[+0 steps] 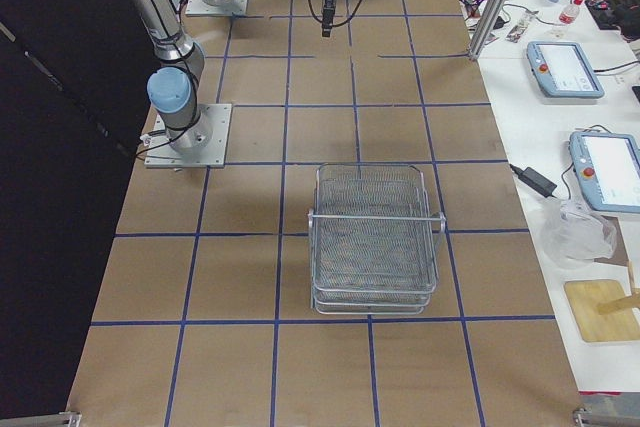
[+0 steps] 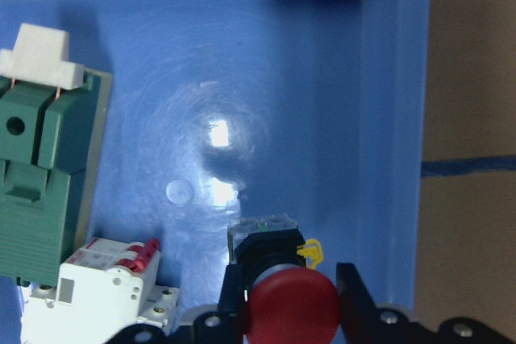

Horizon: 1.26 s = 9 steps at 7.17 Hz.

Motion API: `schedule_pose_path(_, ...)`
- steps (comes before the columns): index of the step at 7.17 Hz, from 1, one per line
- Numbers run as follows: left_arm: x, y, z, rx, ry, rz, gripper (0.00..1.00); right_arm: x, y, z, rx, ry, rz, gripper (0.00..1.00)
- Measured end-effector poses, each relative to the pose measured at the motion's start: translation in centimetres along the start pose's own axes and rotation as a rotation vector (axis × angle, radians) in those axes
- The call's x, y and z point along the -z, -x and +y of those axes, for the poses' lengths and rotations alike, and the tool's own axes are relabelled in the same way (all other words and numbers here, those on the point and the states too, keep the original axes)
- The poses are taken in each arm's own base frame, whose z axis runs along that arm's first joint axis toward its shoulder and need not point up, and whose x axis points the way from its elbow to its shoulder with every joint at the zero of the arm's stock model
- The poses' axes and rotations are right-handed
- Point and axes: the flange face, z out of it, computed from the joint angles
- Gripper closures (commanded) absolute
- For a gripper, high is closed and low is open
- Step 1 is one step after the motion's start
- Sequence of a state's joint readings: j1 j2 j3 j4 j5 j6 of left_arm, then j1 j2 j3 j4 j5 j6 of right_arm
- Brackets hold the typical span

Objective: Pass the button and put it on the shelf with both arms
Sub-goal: 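Lift the red button with the left gripper toward the right gripper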

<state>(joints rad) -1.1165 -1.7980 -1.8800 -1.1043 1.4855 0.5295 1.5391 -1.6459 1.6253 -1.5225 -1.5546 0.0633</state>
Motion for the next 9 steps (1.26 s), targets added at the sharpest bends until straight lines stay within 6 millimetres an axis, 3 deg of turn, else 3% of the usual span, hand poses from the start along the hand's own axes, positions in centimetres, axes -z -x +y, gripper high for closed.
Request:
schedule_pose_path(2,2.5,-6.0,-0.3,0.03,-0.057,0.273,1.0,0.6,-0.8,-0.9,-0.023,-0.054,-0.008,0.0)
schedule_pose_path(4,4.4,-16.1,-1.4,0.045,-0.114,0.59,1.0,0.2,-2.5,-1.2,-0.082,-0.006,-0.083,0.0)
schedule_pose_path(6,5.5,-25.9,-1.5,-0.013,-0.124,0.838,1.0,0.0,-5.9,-2.3,-0.225,0.038,-0.279,0.0)
schedule_pose_path(9,7.7,-36.0,-0.9,-0.04,-0.187,0.942,1.0,-0.3,-9.2,-2.7,-0.493,0.166,-0.534,0.0)
